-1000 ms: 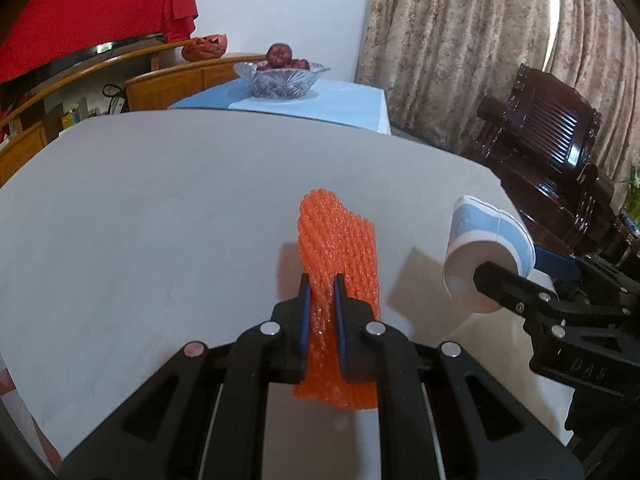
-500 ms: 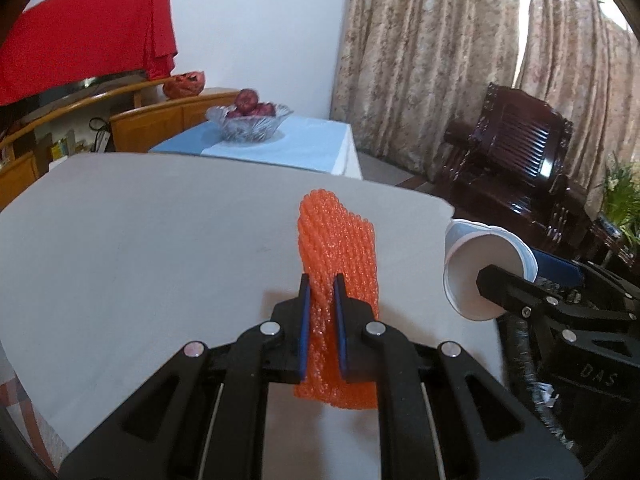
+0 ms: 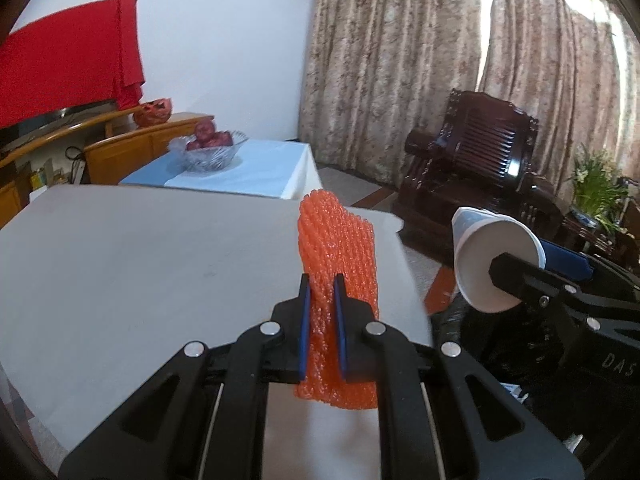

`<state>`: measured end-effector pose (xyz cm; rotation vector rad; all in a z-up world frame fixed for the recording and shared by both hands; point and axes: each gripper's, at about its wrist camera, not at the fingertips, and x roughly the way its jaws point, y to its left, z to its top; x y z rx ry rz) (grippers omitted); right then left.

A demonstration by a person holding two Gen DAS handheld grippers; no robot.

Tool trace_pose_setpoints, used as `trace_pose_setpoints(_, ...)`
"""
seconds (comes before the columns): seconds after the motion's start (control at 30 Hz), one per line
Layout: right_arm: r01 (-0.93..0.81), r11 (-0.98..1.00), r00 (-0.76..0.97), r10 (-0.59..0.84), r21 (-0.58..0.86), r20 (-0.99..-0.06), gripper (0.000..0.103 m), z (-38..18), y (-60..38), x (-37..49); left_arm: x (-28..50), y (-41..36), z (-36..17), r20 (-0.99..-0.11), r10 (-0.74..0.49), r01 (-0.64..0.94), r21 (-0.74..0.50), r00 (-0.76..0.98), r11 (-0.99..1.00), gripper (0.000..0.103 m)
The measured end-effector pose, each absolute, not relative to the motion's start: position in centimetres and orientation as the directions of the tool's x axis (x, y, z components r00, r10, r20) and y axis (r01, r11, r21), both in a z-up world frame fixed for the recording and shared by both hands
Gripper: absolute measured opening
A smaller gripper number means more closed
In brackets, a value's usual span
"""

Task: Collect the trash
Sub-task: 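Lift and carry the orange net and paper cup over the bin with both tools, then open both tools over the bin to drop the net and cup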

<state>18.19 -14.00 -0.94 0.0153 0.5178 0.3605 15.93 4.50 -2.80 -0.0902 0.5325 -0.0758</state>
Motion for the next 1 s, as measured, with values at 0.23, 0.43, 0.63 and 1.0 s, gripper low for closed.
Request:
trace_pose_setpoints(0.23, -0.250, 0.965, 0.855, 0.258, 0.080, -0.450, 0.074, 1.0, -18.7, 15.8, 15.1, -0.3, -1.5, -0.474, -0.188, 0.150, -0.116, 0.860, 0.982, 0.010)
trace_pose_setpoints(0.43, -0.161, 0.985, 0.880, 0.174, 0.066, -0.441, 0.074, 1.5, -23.1, 13.8, 14.4, -4.9, -1.6, -0.467, -0.264, 0.231, -0.129, 0.844, 0.964, 0.010)
trace_pose_setpoints(0.63, -0.078, 0.995, 0.888, 0.099, 0.065, -0.449, 0.074, 0.8, -26.7, 12.6, 13.9, -9.1, -2.5, -0.474, -0.320, 0.295, -0.129, 0.820, 0.947, 0.010)
trace_pose_setpoints(1.0, 0.033, 0.997, 0.872, 0.007, 0.074, -0.489, 0.074, -1.9, -31.9, 11.4, 14.4, -14.6, -5.3, -0.510, -0.382, 0.370, -0.129, 0.771, 0.920, 0.010)
